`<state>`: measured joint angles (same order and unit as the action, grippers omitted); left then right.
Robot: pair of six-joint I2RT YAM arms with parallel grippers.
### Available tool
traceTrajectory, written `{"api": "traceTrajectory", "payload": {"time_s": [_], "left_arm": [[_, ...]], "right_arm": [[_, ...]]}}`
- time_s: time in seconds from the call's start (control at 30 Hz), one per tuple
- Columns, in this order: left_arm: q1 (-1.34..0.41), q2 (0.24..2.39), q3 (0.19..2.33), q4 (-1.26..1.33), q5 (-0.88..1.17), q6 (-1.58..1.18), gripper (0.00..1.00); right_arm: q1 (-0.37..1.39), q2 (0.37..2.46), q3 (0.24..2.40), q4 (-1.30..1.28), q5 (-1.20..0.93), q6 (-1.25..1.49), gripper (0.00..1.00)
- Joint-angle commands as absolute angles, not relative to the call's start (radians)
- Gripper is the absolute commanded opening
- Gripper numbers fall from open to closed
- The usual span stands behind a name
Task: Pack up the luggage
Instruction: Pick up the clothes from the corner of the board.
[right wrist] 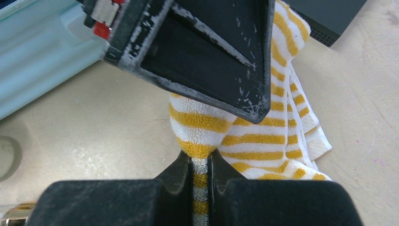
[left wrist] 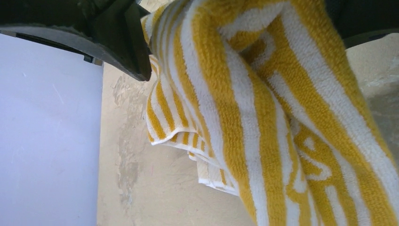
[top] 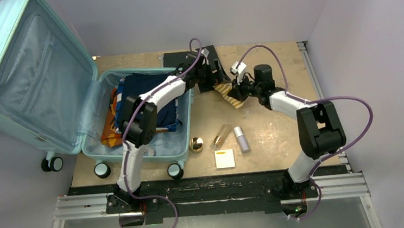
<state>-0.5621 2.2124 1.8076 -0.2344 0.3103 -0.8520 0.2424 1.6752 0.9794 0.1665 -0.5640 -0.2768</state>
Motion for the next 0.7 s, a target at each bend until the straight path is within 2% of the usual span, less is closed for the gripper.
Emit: {"api": "traceTrajectory", "payload": {"time_s": [0.0, 0.03, 0.13, 0.2, 0.3, 0.37, 0.4, 0.5, 0.67], "left_arm": [[-0.557, 2.231, 1.802, -0.19, 0.344, -0.799, 0.89], [-0.558, 2.233, 1.792, -0.166, 0.38, -0.794, 0.79], [-0.558, 2.238, 1.784, -0.109, 0.456, -0.793, 0.32], [-0.558, 2.234, 1.797, -0.1, 0.482, -0.783, 0.0], [-0.556, 2.22, 1.852, -0.145, 0.501, -0.717, 0.0], [-0.551, 2.213, 1.922, -0.196, 0.528, -0.649, 0.0], [-0.547, 2.211, 1.958, -0.225, 0.537, -0.609, 0.0], [-0.526, 2.188, 2.028, -0.308, 0.538, -0.499, 0.0], [-0.437, 2.115, 1.996, -0.385, 0.522, -0.447, 0.0]], "right_arm": [[0.267, 1.621, 1.0, 0.22, -0.612, -0.256, 0.0], [0.272, 1.618, 1.0, 0.22, -0.614, -0.256, 0.0], [0.283, 1.615, 1.008, 0.208, -0.623, -0.261, 0.0], [0.285, 1.612, 1.02, 0.183, -0.629, -0.277, 0.19], [0.285, 1.58, 1.041, 0.117, -0.634, -0.322, 0.67], [0.284, 1.545, 1.052, 0.073, -0.63, -0.333, 0.95], [0.283, 1.525, 1.059, 0.045, -0.623, -0.347, 0.99], [0.281, 1.451, 1.063, 0.002, -0.604, -0.367, 0.99], [0.275, 1.312, 1.014, -0.011, -0.528, -0.346, 0.99]]}}
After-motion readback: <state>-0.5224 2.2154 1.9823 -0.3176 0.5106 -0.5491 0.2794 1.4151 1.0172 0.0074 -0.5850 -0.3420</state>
